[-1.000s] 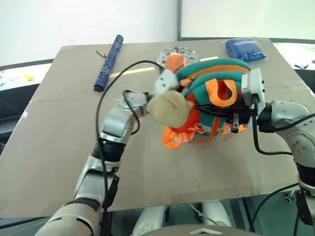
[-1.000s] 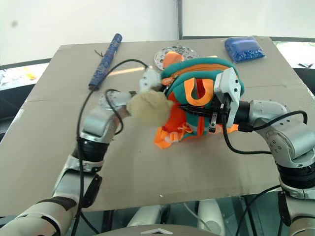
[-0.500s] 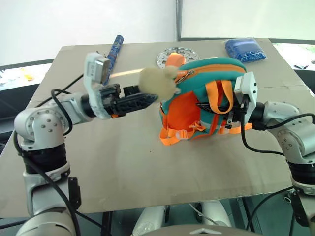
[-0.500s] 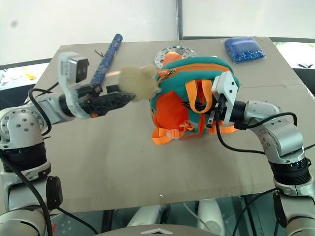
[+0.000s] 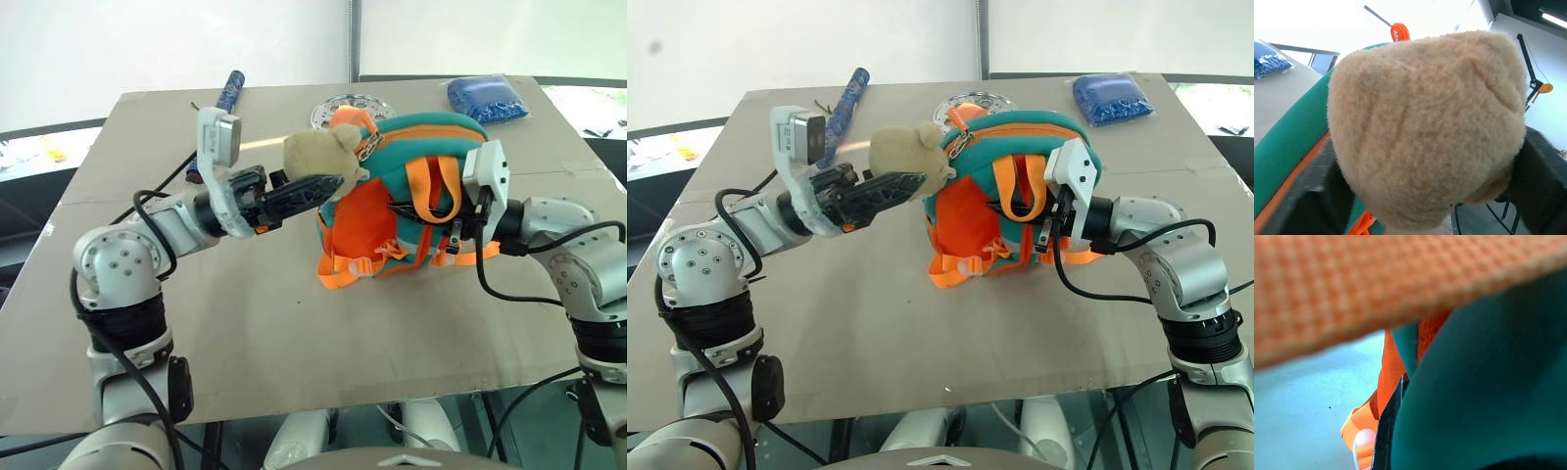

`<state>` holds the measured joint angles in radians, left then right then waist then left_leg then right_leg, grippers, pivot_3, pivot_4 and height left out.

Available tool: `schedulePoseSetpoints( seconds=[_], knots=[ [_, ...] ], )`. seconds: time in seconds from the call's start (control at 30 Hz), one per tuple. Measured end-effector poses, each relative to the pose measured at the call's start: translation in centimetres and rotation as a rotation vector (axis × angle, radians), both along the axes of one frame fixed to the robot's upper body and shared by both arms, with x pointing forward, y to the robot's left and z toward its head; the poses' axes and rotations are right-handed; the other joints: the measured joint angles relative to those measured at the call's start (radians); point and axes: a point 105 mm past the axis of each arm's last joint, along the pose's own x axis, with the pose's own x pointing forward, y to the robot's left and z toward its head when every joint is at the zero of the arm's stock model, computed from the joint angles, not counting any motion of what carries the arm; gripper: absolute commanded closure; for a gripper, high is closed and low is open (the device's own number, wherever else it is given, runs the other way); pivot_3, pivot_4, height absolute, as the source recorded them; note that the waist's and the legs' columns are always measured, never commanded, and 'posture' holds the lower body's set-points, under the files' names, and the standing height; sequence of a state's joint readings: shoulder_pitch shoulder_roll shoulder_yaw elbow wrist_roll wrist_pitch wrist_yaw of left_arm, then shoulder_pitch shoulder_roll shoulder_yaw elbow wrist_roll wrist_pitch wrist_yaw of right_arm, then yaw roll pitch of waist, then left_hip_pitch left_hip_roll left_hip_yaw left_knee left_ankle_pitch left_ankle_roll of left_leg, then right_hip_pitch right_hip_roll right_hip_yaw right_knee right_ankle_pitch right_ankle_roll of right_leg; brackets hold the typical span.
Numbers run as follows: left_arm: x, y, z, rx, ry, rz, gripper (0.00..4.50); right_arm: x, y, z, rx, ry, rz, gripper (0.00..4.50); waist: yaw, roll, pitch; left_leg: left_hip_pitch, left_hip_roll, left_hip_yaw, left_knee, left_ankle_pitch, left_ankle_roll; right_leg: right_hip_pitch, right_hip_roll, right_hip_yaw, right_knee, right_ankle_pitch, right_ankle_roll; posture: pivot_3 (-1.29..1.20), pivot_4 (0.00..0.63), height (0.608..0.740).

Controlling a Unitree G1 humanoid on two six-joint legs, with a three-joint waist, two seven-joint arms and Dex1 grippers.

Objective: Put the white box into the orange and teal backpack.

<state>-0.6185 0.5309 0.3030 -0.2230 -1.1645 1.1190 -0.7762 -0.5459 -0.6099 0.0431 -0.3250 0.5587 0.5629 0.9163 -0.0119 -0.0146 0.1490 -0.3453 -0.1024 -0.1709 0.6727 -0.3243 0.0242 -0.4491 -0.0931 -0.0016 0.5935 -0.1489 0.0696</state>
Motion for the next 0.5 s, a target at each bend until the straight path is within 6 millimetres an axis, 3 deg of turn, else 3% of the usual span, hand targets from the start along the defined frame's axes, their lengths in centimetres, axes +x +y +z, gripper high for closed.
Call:
schedulePoseSetpoints(
  seconds=[0.03,0.13,0.3,0.5],
  knots=[
    [-0.1,0.0,0.0,-0.004,0.0,-0.004,2.37,0.0,0.0,0.0,0.0,0.0,-0.002,4.5,0.0,0.0,0.0,0.0,0.0,0.0,0.0,0.0,0.0,0.0,0.0,0.0,0.0,0.0,0.0,0.0,0.15,0.733],
    [-0.1,0.1,0.2,-0.033,0.015,-0.009,3.49,0.0,0.0,0.0,-0.001,0.003,-0.007,4.5,0.0,0.0,0.0,0.0,0.0,0.0,0.0,0.0,0.0,0.0,0.0,0.0,0.0,0.0,0.0,0.0,0.15,0.733],
    [1.1,2.7,-0.5,-0.182,0.152,0.071,3.92,0.2,-0.1,-0.1,-0.005,0.014,-0.024,4.5,-0.001,0.0,0.0,0.001,0.0,0.0,0.0,0.0,0.0,0.0,0.0,0.0,0.001,0.0,0.0,0.0,0.15,0.733],
    [2.2,5.4,-4.4,-0.255,0.327,0.229,4.03,1.8,-0.5,0.2,0.013,0.022,-0.125,4.5,-0.001,-0.001,-0.001,0.001,0.0,0.001,0.0,0.0,0.0,0.0,0.0,0.001,0.0,0.0,0.0,0.0,0.15,0.733]
  ],
)
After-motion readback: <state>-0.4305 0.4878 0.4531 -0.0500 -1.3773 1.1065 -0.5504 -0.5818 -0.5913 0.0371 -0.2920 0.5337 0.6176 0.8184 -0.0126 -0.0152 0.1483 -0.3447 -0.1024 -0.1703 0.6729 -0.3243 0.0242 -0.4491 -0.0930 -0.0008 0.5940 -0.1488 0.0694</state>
